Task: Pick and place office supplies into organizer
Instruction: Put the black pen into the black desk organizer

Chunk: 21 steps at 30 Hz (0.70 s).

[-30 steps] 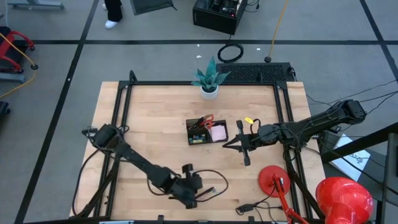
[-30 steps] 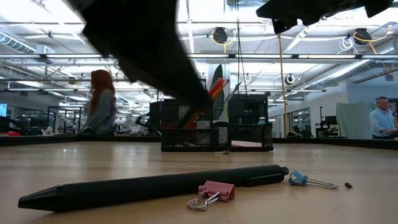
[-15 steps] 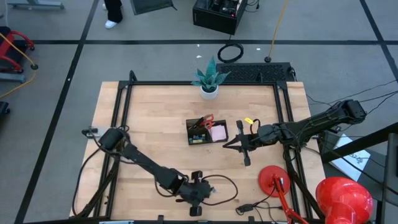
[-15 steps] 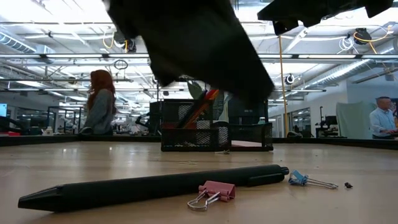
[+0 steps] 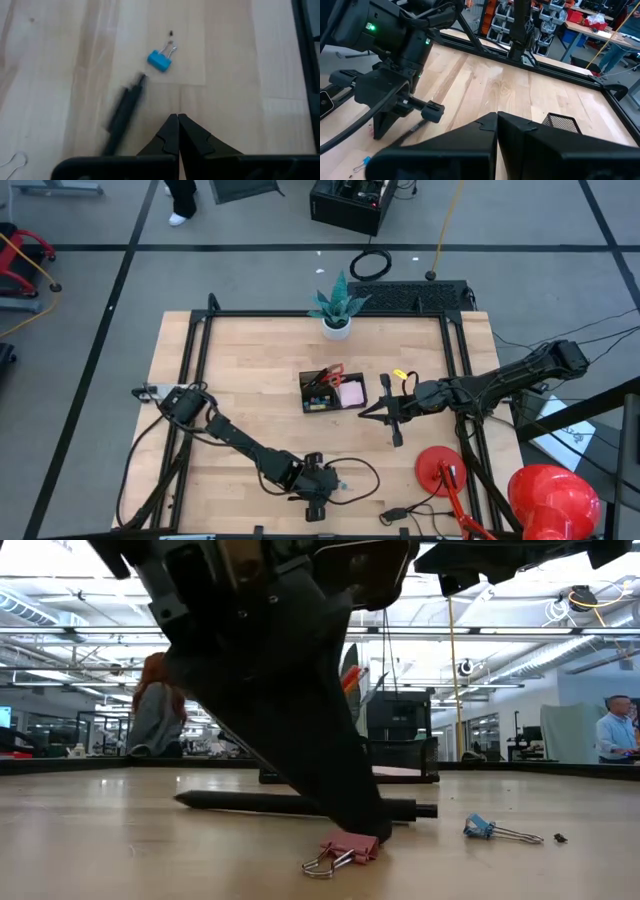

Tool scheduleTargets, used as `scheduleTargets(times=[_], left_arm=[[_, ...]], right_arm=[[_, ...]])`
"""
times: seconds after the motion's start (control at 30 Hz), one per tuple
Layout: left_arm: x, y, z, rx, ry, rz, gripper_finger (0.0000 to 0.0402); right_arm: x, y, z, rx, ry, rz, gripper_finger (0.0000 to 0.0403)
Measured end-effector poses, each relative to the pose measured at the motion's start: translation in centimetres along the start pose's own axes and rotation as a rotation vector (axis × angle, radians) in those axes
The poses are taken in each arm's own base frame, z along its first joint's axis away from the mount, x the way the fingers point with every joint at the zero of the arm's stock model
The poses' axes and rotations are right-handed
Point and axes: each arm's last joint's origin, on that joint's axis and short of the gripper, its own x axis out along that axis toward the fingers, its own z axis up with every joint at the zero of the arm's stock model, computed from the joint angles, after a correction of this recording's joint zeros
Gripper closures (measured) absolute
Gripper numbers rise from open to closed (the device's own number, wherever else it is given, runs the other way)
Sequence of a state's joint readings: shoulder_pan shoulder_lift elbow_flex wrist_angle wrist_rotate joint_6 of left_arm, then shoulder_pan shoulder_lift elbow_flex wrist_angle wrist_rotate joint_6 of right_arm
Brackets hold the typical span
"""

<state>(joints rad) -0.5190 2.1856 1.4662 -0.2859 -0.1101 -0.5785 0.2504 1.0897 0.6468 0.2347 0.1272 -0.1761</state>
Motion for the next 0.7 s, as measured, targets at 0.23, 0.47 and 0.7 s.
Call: scheduleTargets(times=[0.23,0.47,0.7], left_arm=[[-0.1,0.0,0.1,0.082,-0.004,0.000,0.0399],[-4.3,-0.3,1.9,0.220,-0.098,0.037,0.0395],[-4.7,0.7,2.9,0.329,-0.087,-0.037,0.0387]], right_arm=[[0.0,0.0,0.0,0.000,0.001,0.000,0.0399],[0.0,0.0,0.0,0.003,0.000,-0.001,0.0399],[0.0,0.0,0.0,0.003,0.001,-0.001,0.0399]])
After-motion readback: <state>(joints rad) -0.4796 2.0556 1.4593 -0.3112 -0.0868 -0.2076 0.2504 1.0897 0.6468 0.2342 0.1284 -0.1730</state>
